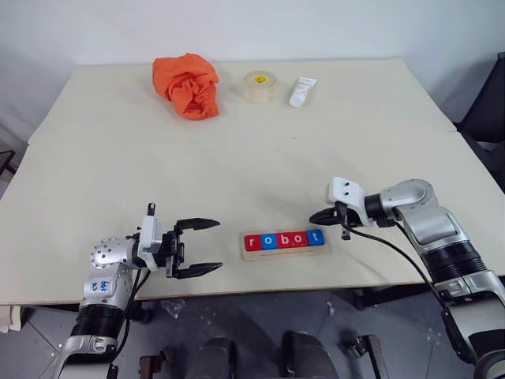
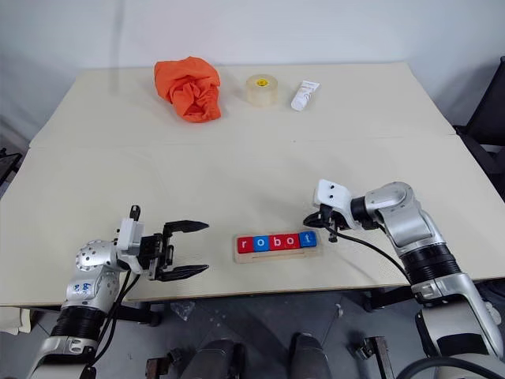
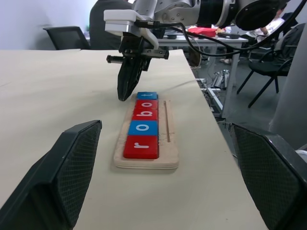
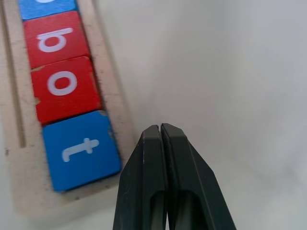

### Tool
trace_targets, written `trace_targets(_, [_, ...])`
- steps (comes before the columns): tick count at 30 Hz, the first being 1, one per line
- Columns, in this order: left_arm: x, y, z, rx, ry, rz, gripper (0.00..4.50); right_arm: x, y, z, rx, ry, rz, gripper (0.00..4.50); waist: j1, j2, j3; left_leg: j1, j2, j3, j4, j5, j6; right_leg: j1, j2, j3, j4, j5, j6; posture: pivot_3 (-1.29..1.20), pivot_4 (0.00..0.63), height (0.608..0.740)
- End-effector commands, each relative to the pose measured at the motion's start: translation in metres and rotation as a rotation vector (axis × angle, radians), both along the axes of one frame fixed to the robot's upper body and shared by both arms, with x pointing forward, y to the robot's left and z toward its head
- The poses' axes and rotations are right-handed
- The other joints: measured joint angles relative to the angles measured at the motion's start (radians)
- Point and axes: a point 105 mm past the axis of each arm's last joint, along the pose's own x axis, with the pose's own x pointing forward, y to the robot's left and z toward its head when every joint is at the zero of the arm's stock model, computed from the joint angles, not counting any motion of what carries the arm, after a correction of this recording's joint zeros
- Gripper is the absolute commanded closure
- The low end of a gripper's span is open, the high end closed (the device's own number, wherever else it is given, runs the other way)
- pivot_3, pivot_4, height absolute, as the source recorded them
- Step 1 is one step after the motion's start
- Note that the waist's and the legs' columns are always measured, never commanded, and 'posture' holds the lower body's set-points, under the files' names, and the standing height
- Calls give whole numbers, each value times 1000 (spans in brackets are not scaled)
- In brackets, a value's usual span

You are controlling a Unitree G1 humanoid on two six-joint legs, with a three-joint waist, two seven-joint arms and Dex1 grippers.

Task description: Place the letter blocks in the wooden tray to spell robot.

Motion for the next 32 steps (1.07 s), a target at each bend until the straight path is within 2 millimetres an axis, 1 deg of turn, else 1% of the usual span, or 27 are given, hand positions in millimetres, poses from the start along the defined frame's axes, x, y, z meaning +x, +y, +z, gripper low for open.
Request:
trace_targets(1, [8,9,14,-28,-39,71,0,-11,-17,29,57,-64,40,4436,5,0,0,0,0,0,0,0,0,0,0,0,0,0,0,0,150,740])
trace_targets(2, [11,11,17,-44,-33,98,0,-18,-23,33,68,-62,53,4036,6,0,0,0,0,-1,0,0,0,0,0,-1,0,0,0,0,150,740])
trace_targets(3, [14,13,19,-50,-30,126,0,-22,-28,35,81,-62,59,3871,8,0,0,0,0,-1,0,0,0,0,0,-1,0,0,0,0,150,740])
trace_targets(6, [19,16,21,-47,-37,186,0,-30,-46,36,110,-74,52,2813,7,0,0,-1,0,-1,0,0,1,1,0,-2,-1,0,1,0,150,740])
trace_targets(8, [24,23,21,-29,-43,252,0,-43,-70,31,133,-67,53,2108,6,0,0,-1,0,0,0,0,1,1,0,-2,-1,0,1,0,150,740])
trace_targets(9, [24,25,22,-36,-32,255,0,-51,-77,32,183,-56,71,1697,7,0,0,0,0,0,0,0,1,1,0,-2,-1,0,1,0,150,740])
trace_targets(10, [23,26,23,-43,-23,254,0,-56,-81,33,218,-52,87,1397,8,0,0,0,0,-1,0,0,1,2,0,-3,-1,0,1,0,150,740])
trace_targets(12, [24,27,23,-36,-27,259,0,-63,-89,30,202,-50,92,702,6,0,0,0,0,0,0,0,1,2,0,-2,-1,0,1,0,150,740])
trace_targets(14, [22,28,23,-19,-35,252,0,-71,-91,32,224,-56,122,35,2,0,0,1,0,2,0,0,1,2,-1,-2,-1,0,1,0,150,740])
trace_targets(18, [16,36,24,2,-5,227,0,-75,-100,41,264,-78,112,35,-1,0,0,2,2,3,0,0,0,2,0,-2,-1,0,0,0,150,740])
trace_targets(24, [0,57,28,59,51,163,0,-79,-115,37,228,-64,77,35,1,0,0,2,2,3,0,0,0,1,-1,-2,-1,0,0,0,150,740])
trace_targets(26, [-4,59,27,72,65,144,0,-79,-117,38,227,-64,76,35,3,0,0,2,2,2,0,0,0,1,-1,-2,-1,0,0,0,150,740])
trace_targets(32, [-5,64,33,74,47,122,0,-81,-118,40,249,-59,74,35,1,0,0,2,2,2,0,0,0,2,-2,-2,-2,1,0,0,150,740])
